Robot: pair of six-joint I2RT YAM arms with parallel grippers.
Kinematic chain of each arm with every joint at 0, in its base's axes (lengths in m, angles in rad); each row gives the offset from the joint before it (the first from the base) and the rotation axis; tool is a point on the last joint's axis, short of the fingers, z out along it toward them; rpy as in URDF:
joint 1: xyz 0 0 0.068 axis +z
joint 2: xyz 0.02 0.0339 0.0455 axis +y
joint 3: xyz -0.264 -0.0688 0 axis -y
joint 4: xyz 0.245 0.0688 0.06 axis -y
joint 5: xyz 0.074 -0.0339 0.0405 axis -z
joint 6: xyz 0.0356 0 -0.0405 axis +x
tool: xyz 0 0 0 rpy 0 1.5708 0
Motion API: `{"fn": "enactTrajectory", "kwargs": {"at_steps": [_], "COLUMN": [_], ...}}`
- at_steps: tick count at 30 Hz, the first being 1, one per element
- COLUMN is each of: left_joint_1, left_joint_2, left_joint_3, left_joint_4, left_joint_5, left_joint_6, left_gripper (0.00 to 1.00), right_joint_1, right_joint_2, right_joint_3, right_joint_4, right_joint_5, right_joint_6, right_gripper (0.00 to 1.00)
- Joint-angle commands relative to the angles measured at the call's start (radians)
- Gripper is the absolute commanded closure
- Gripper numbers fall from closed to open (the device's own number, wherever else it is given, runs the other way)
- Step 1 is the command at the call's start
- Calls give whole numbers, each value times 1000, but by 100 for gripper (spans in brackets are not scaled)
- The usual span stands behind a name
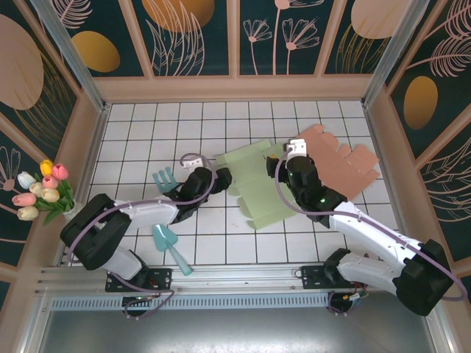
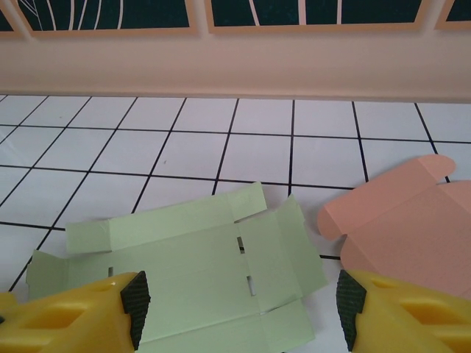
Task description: Fold the paper box
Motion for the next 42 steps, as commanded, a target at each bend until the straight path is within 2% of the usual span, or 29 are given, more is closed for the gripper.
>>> {"fn": "enactTrajectory", "kwargs": {"at_steps": [1, 4, 7, 13, 14, 16, 17, 20, 22, 28, 31, 35, 39, 42], "left_joint_1": [-4, -4, -4, -3, -4, -4, -4, -4, -4, -4, -4, -4, -4, -4], "left_joint_2": [58, 106, 155, 238, 238, 229, 221, 194, 168, 67, 22, -6, -9, -22], "left_joint_3": [65, 94, 131, 179, 178, 166, 167, 194, 184, 5, -79, -155, -238, -287], "left_joint_4": [-52, -62, -79, -52, -25, 60, 89, 135, 213, 563, 664, 761, 905, 978], "left_joint_5": [-47, -80, -83, -66, -59, -51, -61, -80, -24, 149, 198, 208, 208, 225], "left_joint_6": [23, 27, 30, 42, 56, 104, 137, 274, 385, 642, 722, 808, 876, 917], "left_gripper": [5, 8, 16, 46, 53, 75, 100, 100, 100, 100, 100, 100, 100, 100], "right_joint_1": [-4, -5, -4, -5, -6, -7, -9, -18, -20, -41, -51, -63, -101, -152], "right_joint_2": [-16, -14, -15, -14, -10, 0, 11, 51, 91, 236, 282, 336, 356, 335], "right_joint_3": [-30, -36, -36, -36, -36, -32, -25, 33, 100, 442, 546, 608, 652, 653], "right_joint_4": [26, 29, 31, 28, 31, 36, 44, 44, 12, -269, -409, -573, -718, -747], "right_joint_5": [-16, -18, -25, -33, -38, -55, -68, -129, -185, -303, -376, -346, -400, -464], "right_joint_6": [21, 21, 23, 18, 17, 1, -16, -107, -202, -493, -699, -924, -1087, -1177], "right_gripper": [30, 29, 29, 29, 29, 29, 28, 26, 25, 26, 27, 29, 33, 36]}}
